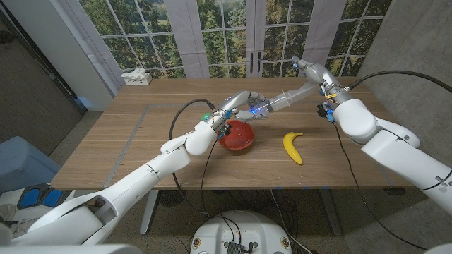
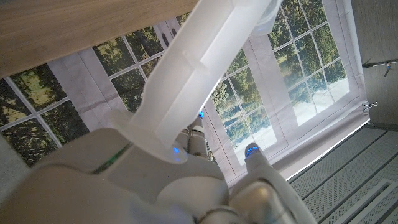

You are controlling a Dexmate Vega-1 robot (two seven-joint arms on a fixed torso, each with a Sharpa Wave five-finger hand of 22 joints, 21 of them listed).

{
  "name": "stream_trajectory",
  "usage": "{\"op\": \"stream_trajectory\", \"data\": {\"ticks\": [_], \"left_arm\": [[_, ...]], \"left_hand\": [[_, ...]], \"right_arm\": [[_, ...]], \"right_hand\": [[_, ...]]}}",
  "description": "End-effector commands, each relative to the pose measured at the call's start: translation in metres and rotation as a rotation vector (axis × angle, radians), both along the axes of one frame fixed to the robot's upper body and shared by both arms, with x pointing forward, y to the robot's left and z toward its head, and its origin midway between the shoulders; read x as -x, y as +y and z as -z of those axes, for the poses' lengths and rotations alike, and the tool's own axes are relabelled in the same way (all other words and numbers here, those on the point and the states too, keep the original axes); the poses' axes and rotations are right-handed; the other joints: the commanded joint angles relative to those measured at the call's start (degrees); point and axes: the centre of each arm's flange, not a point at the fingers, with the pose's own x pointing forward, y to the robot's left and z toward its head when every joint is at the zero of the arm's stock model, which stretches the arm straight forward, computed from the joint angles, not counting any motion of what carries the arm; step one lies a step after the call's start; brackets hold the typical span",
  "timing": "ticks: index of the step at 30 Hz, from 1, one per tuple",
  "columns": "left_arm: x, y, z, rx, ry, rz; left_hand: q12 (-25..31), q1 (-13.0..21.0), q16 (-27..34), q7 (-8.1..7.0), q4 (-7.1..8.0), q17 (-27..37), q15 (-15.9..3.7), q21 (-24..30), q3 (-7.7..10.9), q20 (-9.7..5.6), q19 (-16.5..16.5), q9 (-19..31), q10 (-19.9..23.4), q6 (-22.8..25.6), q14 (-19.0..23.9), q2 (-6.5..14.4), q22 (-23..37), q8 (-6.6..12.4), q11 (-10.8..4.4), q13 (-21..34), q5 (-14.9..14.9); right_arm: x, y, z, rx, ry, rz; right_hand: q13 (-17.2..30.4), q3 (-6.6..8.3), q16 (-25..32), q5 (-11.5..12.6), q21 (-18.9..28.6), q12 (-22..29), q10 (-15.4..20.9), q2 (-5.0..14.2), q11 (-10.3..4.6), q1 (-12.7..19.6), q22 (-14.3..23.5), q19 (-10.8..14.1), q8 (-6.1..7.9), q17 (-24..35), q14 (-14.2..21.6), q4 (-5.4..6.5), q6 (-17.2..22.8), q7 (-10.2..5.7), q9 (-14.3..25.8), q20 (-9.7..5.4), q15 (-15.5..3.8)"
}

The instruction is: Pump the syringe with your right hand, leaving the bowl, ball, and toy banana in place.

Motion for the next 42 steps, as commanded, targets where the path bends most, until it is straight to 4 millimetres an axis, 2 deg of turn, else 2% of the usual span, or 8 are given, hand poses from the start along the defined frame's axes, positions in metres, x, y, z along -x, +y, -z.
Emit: {"op": "stream_trajectory", "data": {"ticks": [1, 24, 42], "left_arm": [[-0.002, -0.001, 0.001, 0.001, 0.006, 0.007], [-0.003, -0.002, 0.002, 0.009, 0.008, 0.008], [-0.003, -0.001, 0.001, 0.008, 0.004, 0.006]], "left_hand": [[-0.2, 10.2, -0.1, -5.14, -0.02, 0.3, -10.37, 0.5, 0.08, -6.15, 0.1, 0.3, 9.0, 9.0, 7.5, 10.6, 0.2, 0.08, -9.19, 0.1, 0.4], [-0.7, 10.3, -0.5, -5.09, -0.04, 0.4, -10.37, 1.4, -0.1, -6.1, -0.3, 0.4, 9.2, 9.2, 7.7, 10.6, 0.0, -0.36, -9.14, 0.1, 0.4], [-1.0, 10.4, -0.7, -5.0, -0.02, 0.4, -10.37, 2.0, -0.19, -6.04, -0.6, 0.5, 9.3, 9.3, 7.8, 10.6, -0.2, -0.61, -9.14, 0.2, 0.4]], "right_arm": [[0.003, 0.009, 0.0, 0.019, -0.005, -0.017], [-0.001, 0.018, 0.004, 0.034, -0.006, -0.052], [-0.001, 0.033, 0.009, 0.056, -0.013, -0.072]], "right_hand": [[0.1, 0.14, -0.2, 0.3, -0.4, -0.1, 0.2, 3.7, -0.36, -0.5, 0.3, 0.6, -0.2, 0.1, 0.6, 0.51, -0.1, 0.08, 0.3, -0.3, -0.59], [0.1, 0.17, -0.7, 0.5, -1.0, -0.2, 0.2, 3.61, -0.27, -0.6, 0.3, 1.0, -0.1, -0.1, 0.7, 1.47, -0.2, 0.25, 0.3, -0.45, -0.58], [0.0, 0.22, -1.0, 0.6, -1.5, -0.2, 0.2, 3.59, -0.31, -0.6, 0.3, 1.3, -0.02, -0.2, 0.9, 2.27, -0.3, 0.18, 0.2, -0.63, -0.65]]}}
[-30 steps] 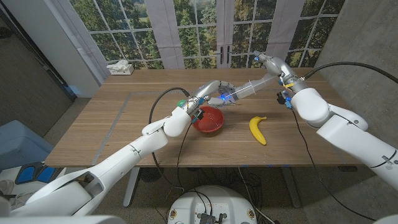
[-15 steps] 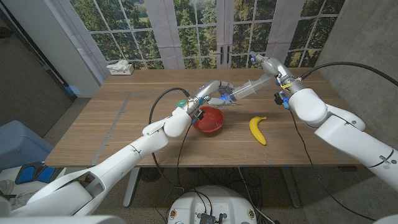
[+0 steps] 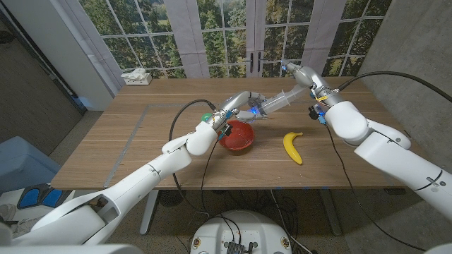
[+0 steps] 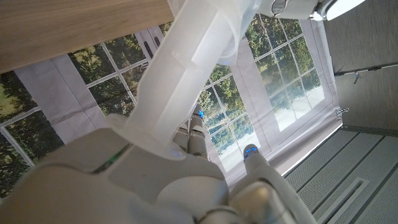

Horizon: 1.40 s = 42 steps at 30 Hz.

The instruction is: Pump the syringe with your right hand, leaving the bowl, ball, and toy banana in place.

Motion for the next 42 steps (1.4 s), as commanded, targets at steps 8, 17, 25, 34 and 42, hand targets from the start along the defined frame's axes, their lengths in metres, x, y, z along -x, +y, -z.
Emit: {"op": "stream_trajectory", "data": {"ticks": [8, 17, 25, 34, 42], "left_arm": [[0.001, 0.001, 0.0, -0.001, -0.002, -0.001], [0.002, 0.003, 0.001, 0.005, 0.0, -0.001], [0.002, 0.003, 0.002, 0.005, 0.0, -0.002], [0.004, 0.002, 0.002, 0.004, -0.002, -0.002], [0.005, 0.002, 0.003, 0.007, -0.002, 0.0]], "left_hand": [[-0.3, 10.4, -0.4, -4.98, 0.16, 0.1, -10.52, 1.5, 0.48, -5.75, -0.4, 0.2, 9.0, 9.2, 7.7, 10.6, 0.0, 0.15, -9.11, 0.2, 0.4], [-0.5, 10.5, -0.5, -4.93, 0.15, 0.1, -10.52, 1.8, 0.43, -5.76, -0.6, 0.3, 9.0, 9.3, 7.8, 10.6, 0.0, 0.07, -9.11, 0.2, 0.4], [-0.6, 10.5, -0.6, -4.91, 0.14, 0.1, -10.52, 2.0, 0.4, -5.74, -0.8, 0.3, 9.2, 9.3, 7.8, 10.6, -0.1, -0.03, -9.07, 0.2, 0.4], [-0.8, 10.5, -0.7, -5.02, 0.19, 0.2, -10.51, 2.4, 0.37, -5.69, -1.0, 0.3, 9.1, 9.3, 7.9, 10.6, -0.1, -0.15, -9.08, 0.3, 0.4], [-0.9, 10.5, -0.9, -4.91, 0.18, 0.2, -10.52, 2.6, 0.33, -5.66, -1.2, 0.4, 9.3, 9.4, 8.0, 10.6, -0.2, -0.19, -9.05, 0.3, 0.4]], "right_arm": [[0.0, 0.015, 0.006, 0.027, 0.0, -0.016], [-0.002, 0.021, 0.01, 0.035, 0.013, -0.026], [-0.004, 0.024, 0.013, 0.037, 0.023, -0.036], [-0.001, 0.027, 0.016, 0.042, 0.02, -0.05], [-0.002, 0.03, 0.019, 0.05, 0.024, -0.049]], "right_hand": [[0.0, 0.07, -0.4, 0.4, -0.6, -0.2, 0.1, 2.93, -0.34, -0.1, 0.3, 0.8, -0.02, 0.0, 0.4, 0.7, 0.0, -0.12, 0.2, 0.0, -0.49], [0.0, 0.04, -0.5, 0.4, -0.8, -0.2, 0.1, 2.79, -0.3, -0.1, 0.3, 0.9, -0.05, -0.1, 0.5, 0.92, -0.1, -0.1, 0.2, 0.01, -0.54], [0.0, 0.08, -0.7, 0.5, -1.0, -0.2, 0.1, 2.73, -0.32, 0.0, 0.3, 0.9, -0.04, -0.1, 0.5, 1.09, -0.2, -0.08, 0.2, -0.02, -0.5], [0.0, 0.12, -0.9, 0.5, -1.2, -0.3, 0.0, 2.65, -0.25, 0.1, 0.3, 1.1, -0.05, -0.2, 0.5, 1.26, -0.3, 0.01, 0.2, -0.02, -0.47], [0.0, 0.14, -1.0, 0.5, -1.4, -0.3, 0.0, 2.54, -0.22, 0.2, 0.3, 1.2, -0.04, -0.3, 0.6, 1.34, -0.3, 0.0, 0.2, -0.04, -0.42]]}}
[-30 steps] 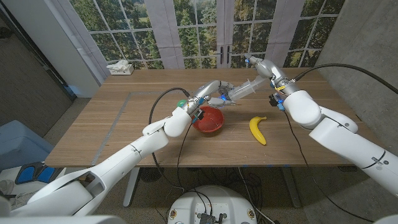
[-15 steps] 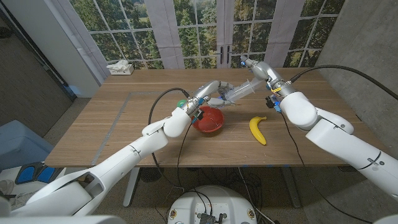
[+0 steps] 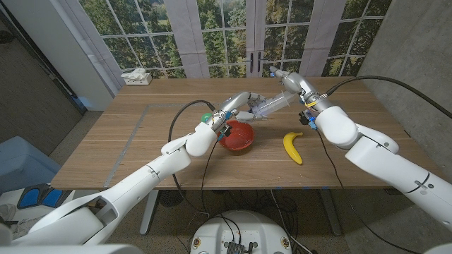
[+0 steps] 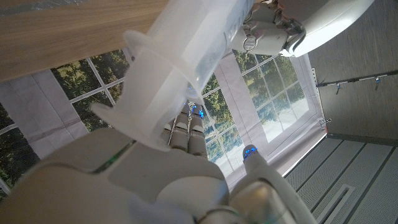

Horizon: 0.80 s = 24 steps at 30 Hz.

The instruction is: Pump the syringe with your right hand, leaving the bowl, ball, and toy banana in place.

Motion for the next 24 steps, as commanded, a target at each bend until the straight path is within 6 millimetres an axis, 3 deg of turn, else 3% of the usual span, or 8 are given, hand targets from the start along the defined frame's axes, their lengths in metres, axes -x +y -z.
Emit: {"op": "stream_trajectory", "data": {"ticks": [1, 24], "left_arm": [[0.002, 0.0, 0.001, 0.0, -0.001, 0.001], [0.006, 0.0, 0.003, -0.001, -0.003, -0.002]], "left_hand": [[-0.2, 10.2, -0.1, -4.89, 0.05, 0.2, -9.92, 0.4, 0.46, -5.85, -0.4, 0.2, 8.7, 8.6, 7.2, 10.9, -0.1, 0.24, -9.04, 0.3, 0.2], [-0.6, 10.3, -0.3, -4.93, 0.05, 0.2, -9.92, 1.1, 0.41, -5.8, -0.8, 0.3, 8.7, 8.6, 7.4, 10.9, -0.2, 0.08, -9.04, 0.4, 0.2]], "right_arm": [[0.001, 0.004, 0.005, 0.009, 0.003, -0.006], [0.006, 0.018, 0.014, 0.033, 0.001, -0.053]], "right_hand": [[0.0, 0.13, -0.1, 0.5, -0.3, -0.3, 0.1, 2.53, -0.25, 0.2, 0.3, 0.4, -0.04, 0.0, 0.6, 0.4, -0.4, -0.01, 0.2, -0.04, -0.43], [0.0, 0.3, -0.2, 0.6, -1.0, -0.3, 0.0, 2.98, -0.49, 0.8, 0.3, 0.5, 0.02, 0.0, 0.7, 0.43, -0.4, -0.14, 0.2, -0.19, -0.63]]}}
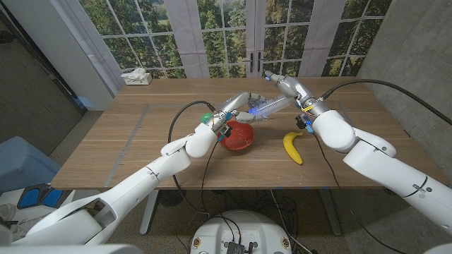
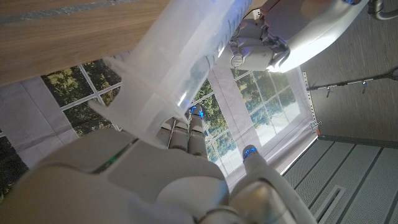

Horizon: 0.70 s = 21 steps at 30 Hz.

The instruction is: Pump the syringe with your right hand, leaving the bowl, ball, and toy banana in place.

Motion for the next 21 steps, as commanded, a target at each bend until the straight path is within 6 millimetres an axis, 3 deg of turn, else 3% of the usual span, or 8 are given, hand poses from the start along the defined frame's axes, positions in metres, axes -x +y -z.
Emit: {"op": "stream_trajectory", "data": {"ticks": [1, 21], "left_arm": [[0.001, 0.0002, 0.0008, 0.0, 0.0, 0.0], [-0.0011, 0.0018, -0.0009, 0.0, 0.0, -0.003]], "left_hand": [[-0.2, 10.4, -0.1, -4.95, 0.04, 0.2, -9.91, 0.4, 0.41, -5.9, -0.3, 0.2, 8.6, 8.5, 7.4, 10.8, 0.2, 0.08, -8.92, 0.1, 0.3], [-0.4, 10.5, -0.4, -5.0, 0.02, 0.2, -9.91, 0.9, 0.4, -5.86, -0.6, 0.2, 8.9, 8.5, 7.4, 10.8, 0.2, -0.04, -8.99, 0.1, 0.3]], "right_arm": [[0.0028, 0.0092, 0.0049, 0.019, -0.005, -0.027], [0.0004, 0.0164, 0.0048, 0.037, -0.006, -0.026]], "right_hand": [[0.0, 0.29, -0.2, 0.2, -0.1, 0.0, 0.0, 3.28, -0.49, 0.5, 0.3, 0.6, 0.03, 0.0, 0.7, 0.12, 0.0, -0.17, 0.2, -0.21, -0.72], [0.0, 0.62, -0.2, 0.3, -0.6, 0.0, -0.1, 4.02, -0.86, 0.9, 0.3, 0.9, 0.01, 0.2, 0.7, 0.34, -0.2, -0.56, 0.2, -0.62, -1.04]]}}
